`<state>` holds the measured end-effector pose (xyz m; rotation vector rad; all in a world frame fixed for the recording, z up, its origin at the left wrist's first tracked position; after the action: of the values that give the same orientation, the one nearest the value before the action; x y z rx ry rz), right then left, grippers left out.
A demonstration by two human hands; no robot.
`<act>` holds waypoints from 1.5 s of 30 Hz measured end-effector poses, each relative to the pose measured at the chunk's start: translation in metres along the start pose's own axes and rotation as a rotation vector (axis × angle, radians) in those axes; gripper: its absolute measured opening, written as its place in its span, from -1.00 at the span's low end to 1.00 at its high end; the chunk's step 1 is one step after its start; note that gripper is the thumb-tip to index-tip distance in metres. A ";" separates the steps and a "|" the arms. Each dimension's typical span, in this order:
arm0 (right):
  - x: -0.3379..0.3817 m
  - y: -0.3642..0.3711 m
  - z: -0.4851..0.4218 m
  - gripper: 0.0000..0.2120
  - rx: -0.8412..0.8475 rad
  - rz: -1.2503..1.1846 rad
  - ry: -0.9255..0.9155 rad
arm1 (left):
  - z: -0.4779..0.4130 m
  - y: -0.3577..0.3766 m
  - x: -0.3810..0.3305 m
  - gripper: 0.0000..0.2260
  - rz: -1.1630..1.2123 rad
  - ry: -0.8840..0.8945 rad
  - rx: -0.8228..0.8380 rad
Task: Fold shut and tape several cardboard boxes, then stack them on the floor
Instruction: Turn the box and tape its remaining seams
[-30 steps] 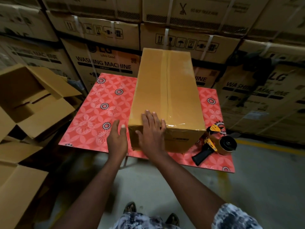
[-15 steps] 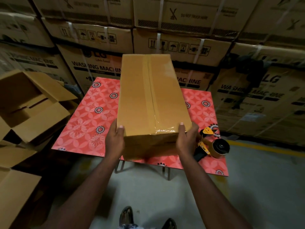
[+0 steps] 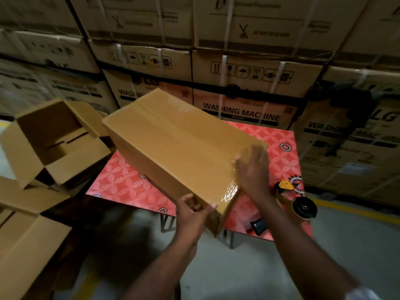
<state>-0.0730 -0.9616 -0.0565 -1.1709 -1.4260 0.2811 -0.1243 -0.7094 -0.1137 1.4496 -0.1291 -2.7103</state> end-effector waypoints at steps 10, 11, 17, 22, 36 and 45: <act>0.061 0.026 0.118 -0.33 0.226 0.087 -0.404 | 0.005 0.010 -0.089 -0.74 -0.804 0.934 -0.029; 0.054 0.023 0.110 -0.33 0.262 0.070 -0.403 | -0.003 0.013 -0.089 -0.72 -0.884 0.932 -0.004; -0.036 -0.025 0.028 -0.45 0.292 -0.006 -0.294 | -0.071 0.009 -0.110 -0.55 -1.187 0.873 -0.004; -0.038 -0.030 0.015 -0.43 0.027 0.337 0.024 | -0.144 -0.054 -0.175 -0.50 -1.214 0.761 -0.265; 0.002 0.029 0.006 -0.26 0.030 0.104 0.071 | -0.164 -0.151 -0.196 -0.53 -0.886 0.698 -0.392; 0.000 0.030 -0.071 -0.25 0.094 0.234 0.329 | -0.047 -0.122 -0.119 -0.69 -0.652 0.733 -0.134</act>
<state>0.0022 -0.9801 -0.0608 -1.2439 -0.9819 0.2992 -0.0214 -0.5787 -0.0539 2.6630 0.6473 -2.2532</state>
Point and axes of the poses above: each hand's wrist, its own z-axis away from the middle knuckle, its own y-axis out of the palm, x = y × z, the point moved 10 cm from there along -z, towards the middle knuckle, and after that the axes turned 7 degrees about -y, right-handed, at the moved point
